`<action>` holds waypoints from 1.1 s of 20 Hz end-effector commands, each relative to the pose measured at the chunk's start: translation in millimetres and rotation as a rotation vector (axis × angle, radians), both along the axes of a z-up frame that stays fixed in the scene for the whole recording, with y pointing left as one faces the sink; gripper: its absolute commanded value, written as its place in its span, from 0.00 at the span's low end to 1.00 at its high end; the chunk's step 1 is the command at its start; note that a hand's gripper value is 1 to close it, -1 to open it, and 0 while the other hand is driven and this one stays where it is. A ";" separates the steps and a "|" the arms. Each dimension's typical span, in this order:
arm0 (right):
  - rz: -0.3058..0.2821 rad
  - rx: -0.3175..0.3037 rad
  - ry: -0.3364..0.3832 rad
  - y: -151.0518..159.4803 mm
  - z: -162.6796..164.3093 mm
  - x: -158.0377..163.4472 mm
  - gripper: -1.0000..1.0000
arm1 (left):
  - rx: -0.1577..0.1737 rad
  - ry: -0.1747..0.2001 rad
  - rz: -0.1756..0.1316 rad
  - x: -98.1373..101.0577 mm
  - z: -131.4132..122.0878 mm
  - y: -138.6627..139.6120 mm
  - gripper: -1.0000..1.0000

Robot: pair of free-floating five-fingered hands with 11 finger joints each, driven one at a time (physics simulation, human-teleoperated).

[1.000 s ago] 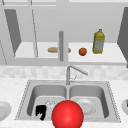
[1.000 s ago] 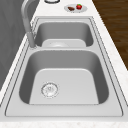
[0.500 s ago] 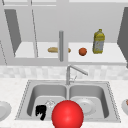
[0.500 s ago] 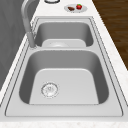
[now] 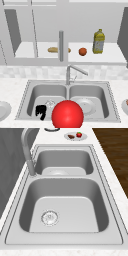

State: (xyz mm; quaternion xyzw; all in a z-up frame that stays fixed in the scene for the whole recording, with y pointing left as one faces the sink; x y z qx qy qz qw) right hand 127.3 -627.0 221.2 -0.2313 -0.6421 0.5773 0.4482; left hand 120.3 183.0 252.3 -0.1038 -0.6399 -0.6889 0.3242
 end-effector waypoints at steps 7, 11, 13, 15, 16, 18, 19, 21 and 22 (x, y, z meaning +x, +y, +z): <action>0.000 -0.229 -0.012 -5.4 -0.6 48.0 0.00 | 0.000 0.000 0.000 0.0 0.0 0.0 0.50; -0.006 -0.302 -0.002 -10.3 -0.6 68.1 0.00 | 0.000 0.000 0.000 0.0 0.0 0.0 0.50; -0.008 -0.335 0.001 -13.5 -0.5 76.4 0.00 | 0.000 0.000 0.000 0.0 0.0 0.0 0.50; -0.009 -0.368 0.005 -18.1 0.2 83.9 0.00 | 0.000 0.000 0.000 0.0 0.0 0.0 0.50; -0.009 -0.386 0.009 -21.8 1.3 86.3 0.00 | 0.000 0.000 0.000 0.0 0.0 0.0 0.50; -0.009 -0.420 0.029 -27.8 3.2 91.9 0.00 | 0.000 0.000 0.000 0.0 0.0 0.0 0.50; -0.011 -0.438 0.033 -30.5 4.2 94.7 0.00 | 0.000 0.000 0.000 0.0 0.0 0.0 0.50; -0.021 -0.479 0.042 -34.8 6.5 98.3 0.00 | 0.000 0.000 0.000 0.0 0.0 0.0 0.50; -0.028 -0.500 0.045 -37.4 7.5 99.1 0.00 | 0.000 0.000 0.000 0.0 0.0 0.0 0.50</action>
